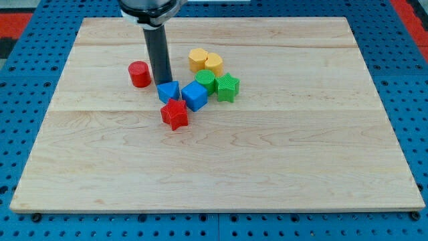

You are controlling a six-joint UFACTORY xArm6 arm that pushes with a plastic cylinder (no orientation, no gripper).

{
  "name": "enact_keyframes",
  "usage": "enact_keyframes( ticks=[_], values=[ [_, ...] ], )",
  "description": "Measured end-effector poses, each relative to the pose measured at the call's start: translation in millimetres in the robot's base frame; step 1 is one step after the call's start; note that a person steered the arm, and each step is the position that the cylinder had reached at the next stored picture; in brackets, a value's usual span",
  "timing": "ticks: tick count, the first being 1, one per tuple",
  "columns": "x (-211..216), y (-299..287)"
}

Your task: Slide the red circle up a bit

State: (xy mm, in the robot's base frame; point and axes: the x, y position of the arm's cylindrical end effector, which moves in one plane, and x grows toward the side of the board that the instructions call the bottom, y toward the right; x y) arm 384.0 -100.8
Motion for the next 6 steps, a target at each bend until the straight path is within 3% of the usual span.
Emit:
enact_keyframes(
  ticks=[2,3,4,5,6],
  values=[
    [6,-89],
    [-17,-87],
    [-41,13],
    [-73,61],
    [-73,28]
  ],
)
